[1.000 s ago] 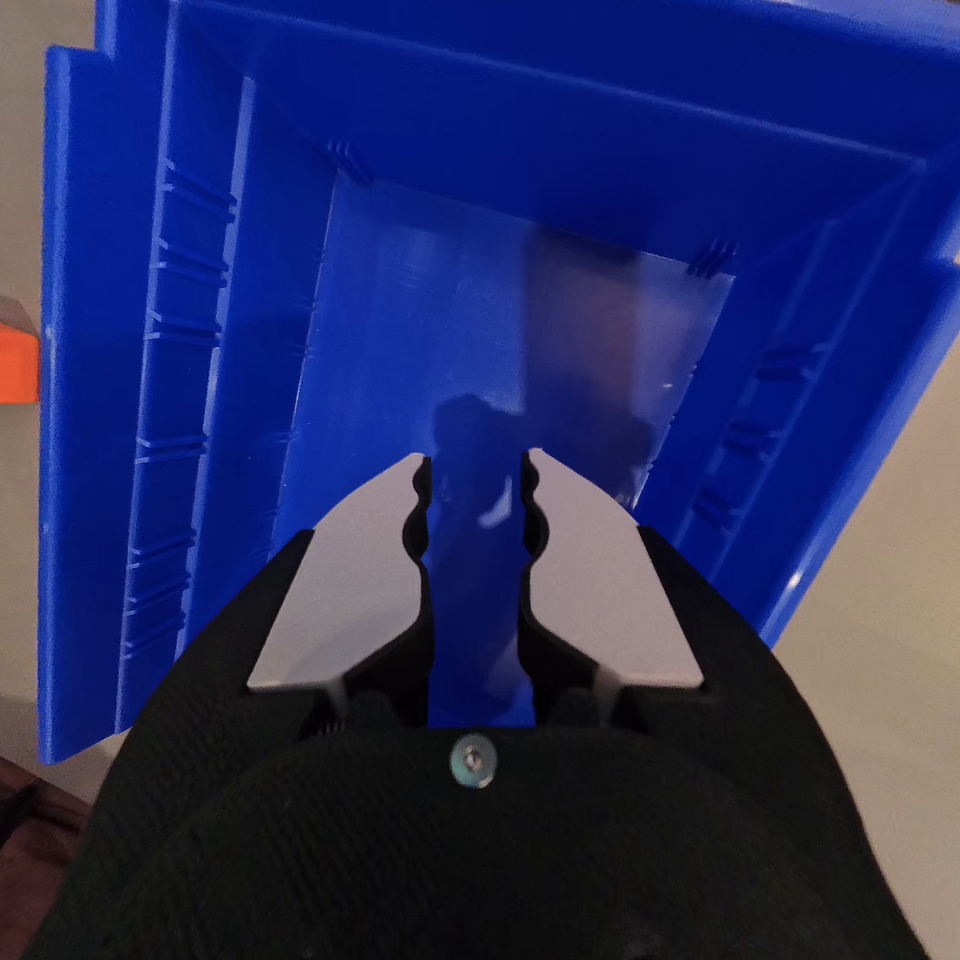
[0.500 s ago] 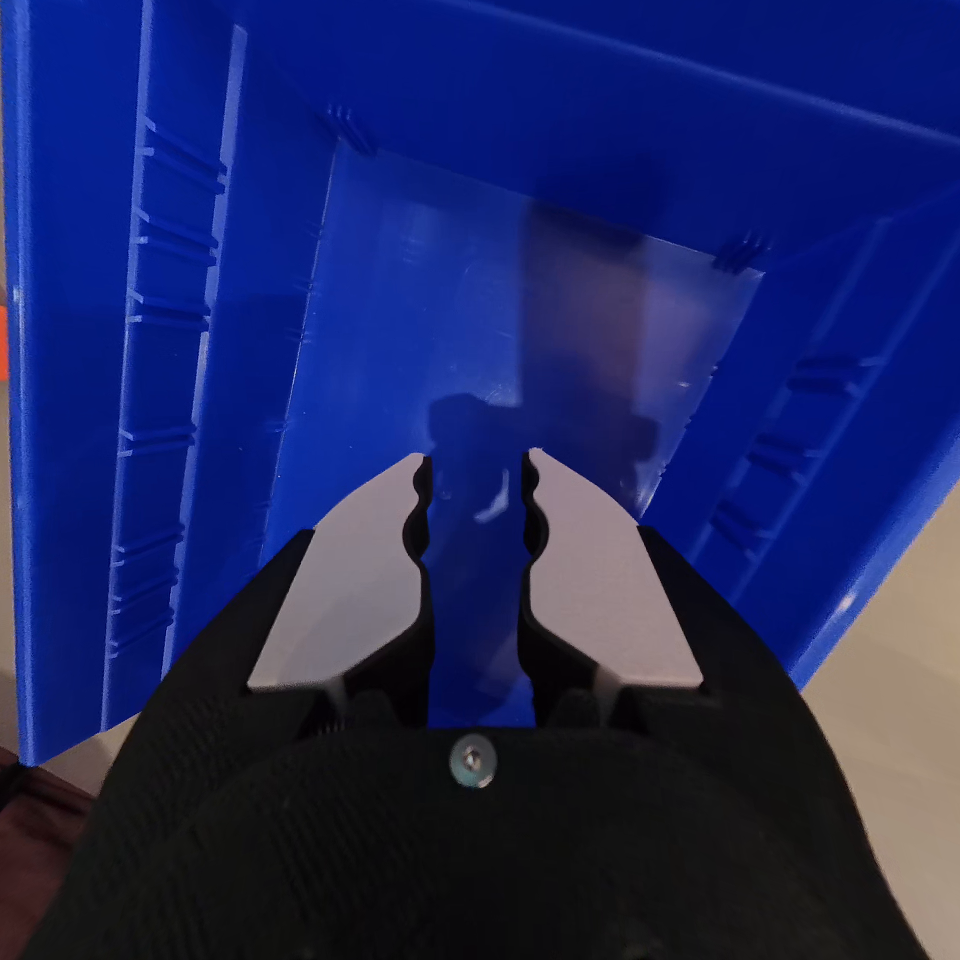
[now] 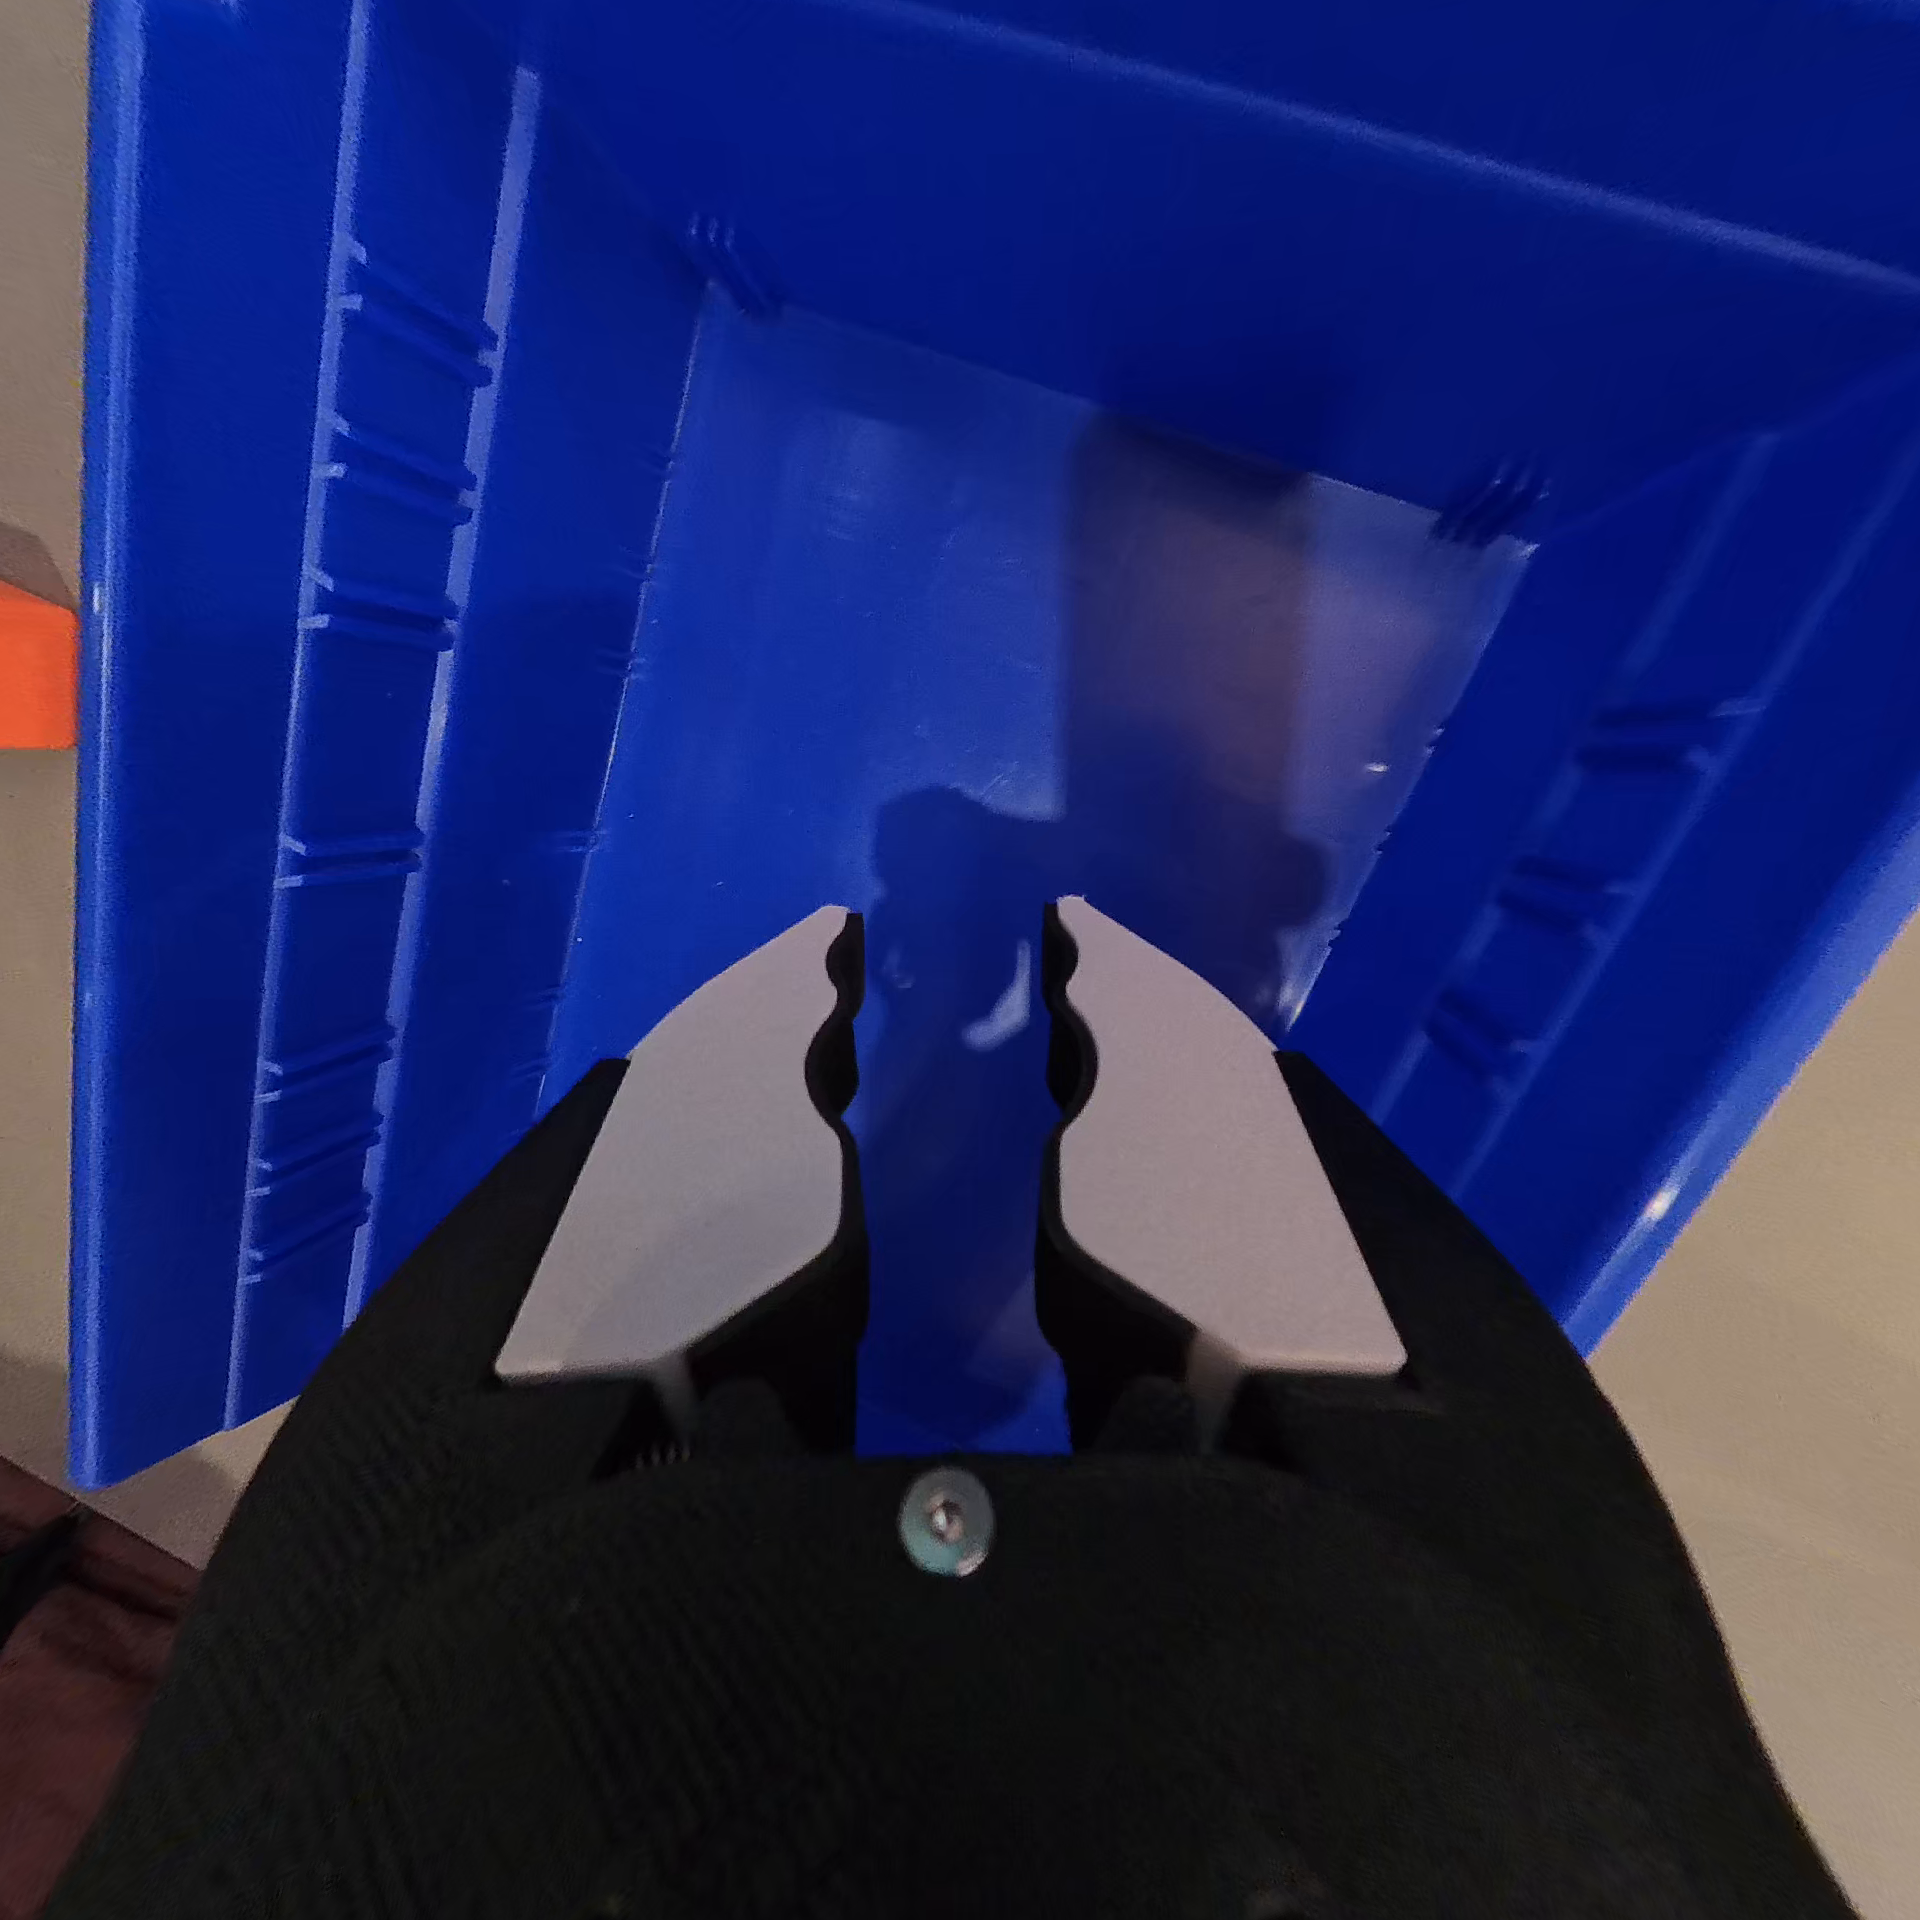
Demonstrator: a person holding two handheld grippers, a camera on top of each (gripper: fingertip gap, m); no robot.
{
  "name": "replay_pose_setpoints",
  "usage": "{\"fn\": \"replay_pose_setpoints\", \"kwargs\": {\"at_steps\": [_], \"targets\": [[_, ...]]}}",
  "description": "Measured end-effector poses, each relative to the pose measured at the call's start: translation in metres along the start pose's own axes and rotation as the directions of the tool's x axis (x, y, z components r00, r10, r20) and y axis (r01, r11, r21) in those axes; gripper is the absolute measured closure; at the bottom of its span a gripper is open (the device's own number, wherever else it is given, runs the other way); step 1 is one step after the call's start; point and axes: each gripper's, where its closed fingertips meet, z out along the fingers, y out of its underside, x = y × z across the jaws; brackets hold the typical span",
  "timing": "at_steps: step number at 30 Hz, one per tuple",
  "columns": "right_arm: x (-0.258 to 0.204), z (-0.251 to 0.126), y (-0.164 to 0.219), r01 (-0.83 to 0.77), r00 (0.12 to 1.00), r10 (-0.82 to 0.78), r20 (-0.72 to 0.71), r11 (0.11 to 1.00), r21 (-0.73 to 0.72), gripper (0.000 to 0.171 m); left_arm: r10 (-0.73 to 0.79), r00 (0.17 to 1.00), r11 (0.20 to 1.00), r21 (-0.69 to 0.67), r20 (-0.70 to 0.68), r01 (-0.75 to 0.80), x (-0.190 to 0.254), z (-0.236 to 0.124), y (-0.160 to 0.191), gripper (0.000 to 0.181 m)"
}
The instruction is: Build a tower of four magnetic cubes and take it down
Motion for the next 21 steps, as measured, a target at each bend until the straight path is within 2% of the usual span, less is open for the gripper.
{"fn": "replay_pose_setpoints", "kwargs": {"at_steps": [3,7,11,16,21], "targets": [[-0.001,0.001,0.002,0.008,1.0,-0.008,0.001,1.0,-0.012,0.136,0.163,0.987,0.987,0.002,-0.001,-0.163,0.047,0.01,-0.05,0.132],[0.0,0.001,0.006,0.008,1.0,-0.008,0.01,1.0,-0.02,0.136,0.266,0.96,0.962,-0.041,-0.087,-0.27,0.097,0.036,-0.084,0.132],[0.003,-0.003,0.006,-0.004,1.0,0.004,0.025,1.0,-0.001,0.136,0.318,0.938,0.941,-0.073,-0.137,-0.329,0.117,0.057,-0.097,0.133],[0.005,-0.006,0.007,-0.022,0.999,0.022,0.049,1.0,0.015,0.136,0.353,0.927,0.922,-0.12,-0.13,-0.368,0.116,0.074,-0.103,0.133],[0.006,-0.004,0.01,-0.029,0.998,0.029,0.061,1.0,0.005,0.136,0.345,0.921,0.922,-0.117,-0.179,-0.369,0.12,0.08,-0.105,0.132]]}}
